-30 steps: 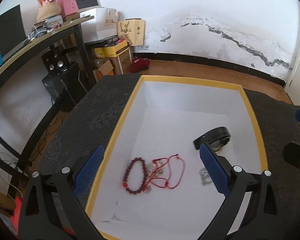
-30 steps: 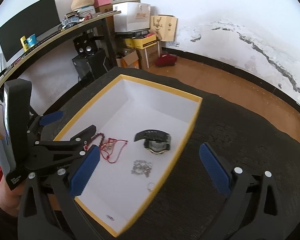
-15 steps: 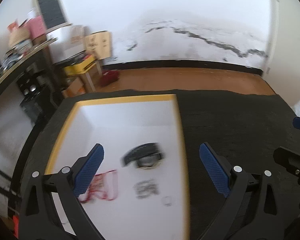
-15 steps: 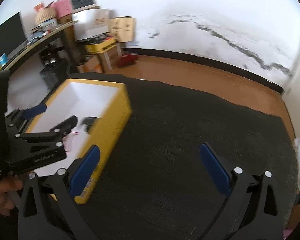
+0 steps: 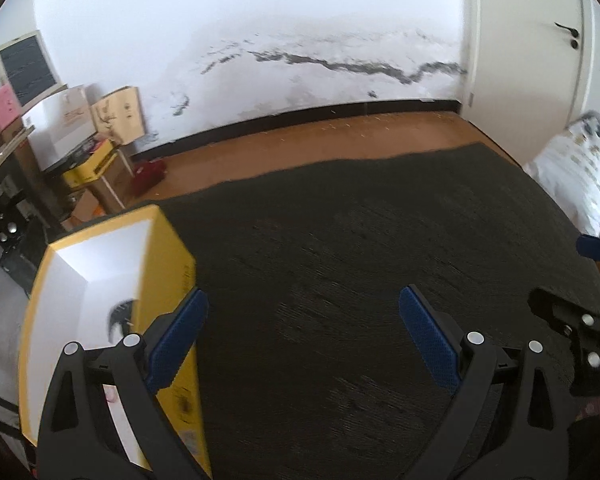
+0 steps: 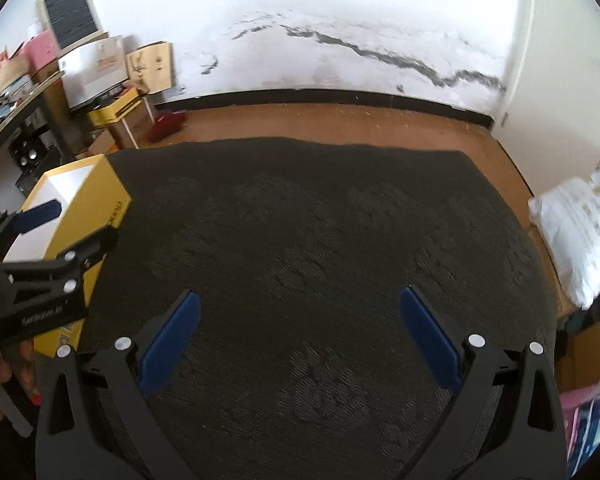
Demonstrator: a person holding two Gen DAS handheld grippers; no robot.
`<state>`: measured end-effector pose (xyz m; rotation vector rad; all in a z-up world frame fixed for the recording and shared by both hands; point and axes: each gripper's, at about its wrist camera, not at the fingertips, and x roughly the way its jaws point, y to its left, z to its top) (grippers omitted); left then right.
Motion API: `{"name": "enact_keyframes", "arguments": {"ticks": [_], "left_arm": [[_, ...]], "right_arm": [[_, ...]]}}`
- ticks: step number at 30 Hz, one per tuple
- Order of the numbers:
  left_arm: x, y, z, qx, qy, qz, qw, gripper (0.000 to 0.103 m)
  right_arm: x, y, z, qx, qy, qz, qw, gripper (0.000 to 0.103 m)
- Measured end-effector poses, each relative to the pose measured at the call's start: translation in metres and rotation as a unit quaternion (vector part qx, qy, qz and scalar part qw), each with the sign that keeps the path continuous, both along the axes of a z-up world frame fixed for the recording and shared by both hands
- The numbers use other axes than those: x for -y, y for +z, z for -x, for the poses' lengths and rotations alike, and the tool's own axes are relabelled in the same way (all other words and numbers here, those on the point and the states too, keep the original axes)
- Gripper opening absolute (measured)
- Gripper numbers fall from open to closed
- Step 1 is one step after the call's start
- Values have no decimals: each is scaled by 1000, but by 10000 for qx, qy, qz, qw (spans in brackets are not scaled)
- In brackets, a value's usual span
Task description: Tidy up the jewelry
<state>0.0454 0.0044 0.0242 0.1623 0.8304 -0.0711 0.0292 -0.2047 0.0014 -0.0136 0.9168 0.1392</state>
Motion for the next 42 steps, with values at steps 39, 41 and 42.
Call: {"name": "enact_keyframes", "arguments": {"ticks": [39,41,42], "left_arm": [[14,-38,4,-426,30,326,9986,94],[13,-38,4,-433,42,341,9985,94],[14,-38,3,-435,45,335,9985,94]], "right_arm": [[8,-35,-24,-254,-82,42,9996,96],[8,-35,-24,-254,-70,54,9996,96],[8,-34,-24,-251,-68,54,9996,96]]}}
